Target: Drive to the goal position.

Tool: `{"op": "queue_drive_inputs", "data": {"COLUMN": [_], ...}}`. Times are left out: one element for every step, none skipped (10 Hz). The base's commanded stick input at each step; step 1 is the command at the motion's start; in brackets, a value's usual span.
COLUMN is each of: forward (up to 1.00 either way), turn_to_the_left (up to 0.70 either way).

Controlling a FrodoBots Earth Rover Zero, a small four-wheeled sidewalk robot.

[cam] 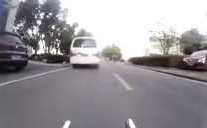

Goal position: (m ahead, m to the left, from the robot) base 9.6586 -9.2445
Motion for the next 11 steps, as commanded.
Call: {"op": "queue_drive_inputs", "data": {"forward": [0.70, 0.70, 0.70, 0.70, 0.70, 0.70, 0.70, 0.70, 0.70, 0.70, 0.70], "turn_to_the_left": [-0.11, -0.06, -0.01, -0.05, -0.14, -0.14, -0.14, -0.14, -0.14, -0.14, -0.14]}}
